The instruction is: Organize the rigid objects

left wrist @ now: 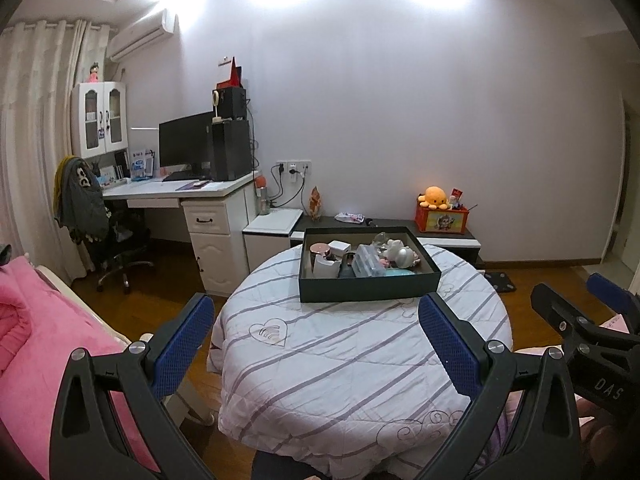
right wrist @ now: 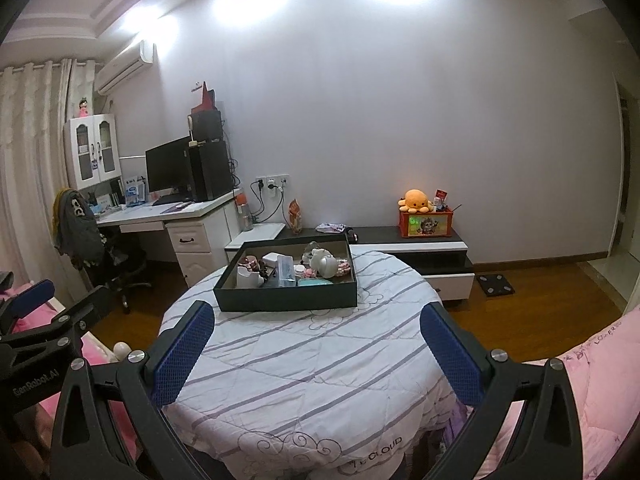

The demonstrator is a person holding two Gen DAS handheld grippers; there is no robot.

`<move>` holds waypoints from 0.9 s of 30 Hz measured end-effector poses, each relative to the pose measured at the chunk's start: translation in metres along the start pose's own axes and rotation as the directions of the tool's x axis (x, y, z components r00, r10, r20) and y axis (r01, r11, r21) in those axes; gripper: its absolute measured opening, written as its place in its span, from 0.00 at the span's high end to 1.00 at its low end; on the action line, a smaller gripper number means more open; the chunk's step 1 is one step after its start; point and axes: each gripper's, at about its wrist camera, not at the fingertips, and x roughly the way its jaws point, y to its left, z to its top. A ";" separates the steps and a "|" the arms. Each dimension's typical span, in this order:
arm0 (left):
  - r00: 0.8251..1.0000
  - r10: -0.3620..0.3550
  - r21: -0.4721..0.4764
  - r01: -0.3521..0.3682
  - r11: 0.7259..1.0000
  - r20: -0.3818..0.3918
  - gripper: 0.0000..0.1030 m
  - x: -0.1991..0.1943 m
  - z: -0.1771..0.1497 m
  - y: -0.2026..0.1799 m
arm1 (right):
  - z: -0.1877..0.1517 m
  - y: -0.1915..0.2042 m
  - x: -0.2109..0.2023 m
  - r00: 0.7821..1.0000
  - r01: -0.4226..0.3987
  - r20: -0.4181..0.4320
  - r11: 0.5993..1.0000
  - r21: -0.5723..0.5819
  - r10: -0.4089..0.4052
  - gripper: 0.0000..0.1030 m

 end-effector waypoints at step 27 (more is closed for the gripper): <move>1.000 0.015 -0.007 -0.015 1.000 -0.017 0.00 0.010 -0.010 -0.002 | -0.005 0.005 0.005 1.000 -0.007 -0.020 1.000 -0.013 0.006 0.00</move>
